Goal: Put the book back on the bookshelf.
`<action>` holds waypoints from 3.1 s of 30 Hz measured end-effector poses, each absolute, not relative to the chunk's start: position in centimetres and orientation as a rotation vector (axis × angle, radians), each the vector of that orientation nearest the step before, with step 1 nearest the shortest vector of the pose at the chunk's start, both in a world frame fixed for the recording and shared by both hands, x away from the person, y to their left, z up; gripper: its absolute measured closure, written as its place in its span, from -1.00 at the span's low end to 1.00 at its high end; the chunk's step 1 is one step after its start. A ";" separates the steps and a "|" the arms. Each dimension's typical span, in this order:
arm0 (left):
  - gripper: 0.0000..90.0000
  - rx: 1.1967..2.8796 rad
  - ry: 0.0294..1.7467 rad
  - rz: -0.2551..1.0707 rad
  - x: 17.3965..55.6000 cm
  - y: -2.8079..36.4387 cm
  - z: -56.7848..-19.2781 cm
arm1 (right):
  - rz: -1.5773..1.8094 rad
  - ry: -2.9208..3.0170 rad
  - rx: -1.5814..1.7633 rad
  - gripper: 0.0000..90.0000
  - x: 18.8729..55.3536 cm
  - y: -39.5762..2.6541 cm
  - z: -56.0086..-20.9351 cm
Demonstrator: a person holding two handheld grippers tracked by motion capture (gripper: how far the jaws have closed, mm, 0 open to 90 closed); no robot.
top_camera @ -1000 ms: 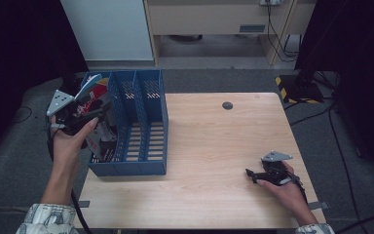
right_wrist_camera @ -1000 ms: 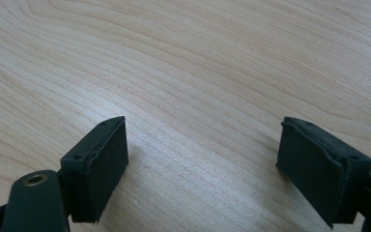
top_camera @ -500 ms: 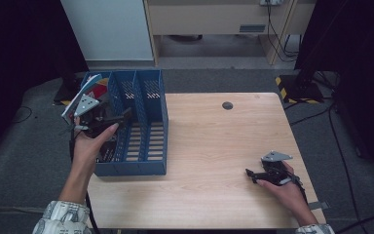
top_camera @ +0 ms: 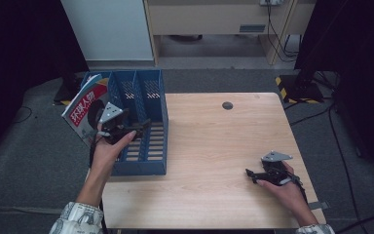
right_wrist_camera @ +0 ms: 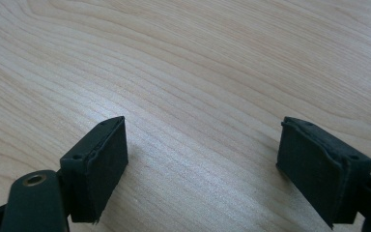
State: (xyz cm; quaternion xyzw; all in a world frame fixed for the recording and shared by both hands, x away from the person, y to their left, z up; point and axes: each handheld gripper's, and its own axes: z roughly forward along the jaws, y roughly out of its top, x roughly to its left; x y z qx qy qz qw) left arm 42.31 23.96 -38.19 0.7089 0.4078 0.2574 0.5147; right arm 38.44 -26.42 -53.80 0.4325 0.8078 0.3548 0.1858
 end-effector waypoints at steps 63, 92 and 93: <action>-0.90 2.126 0.830 0.335 40.0 2.9 -49.8 | 1.004 2.283 1.219 -0.62 38.4 -26.4 -53.8; -0.91 2.203 0.972 0.423 42.3 3.3 -53.6 | 1.004 2.288 1.211 -0.63 38.3 -26.5 -53.8; -0.92 2.195 0.978 0.416 42.4 3.3 -53.7 | 1.003 2.288 1.210 -0.63 38.3 -26.5 -53.8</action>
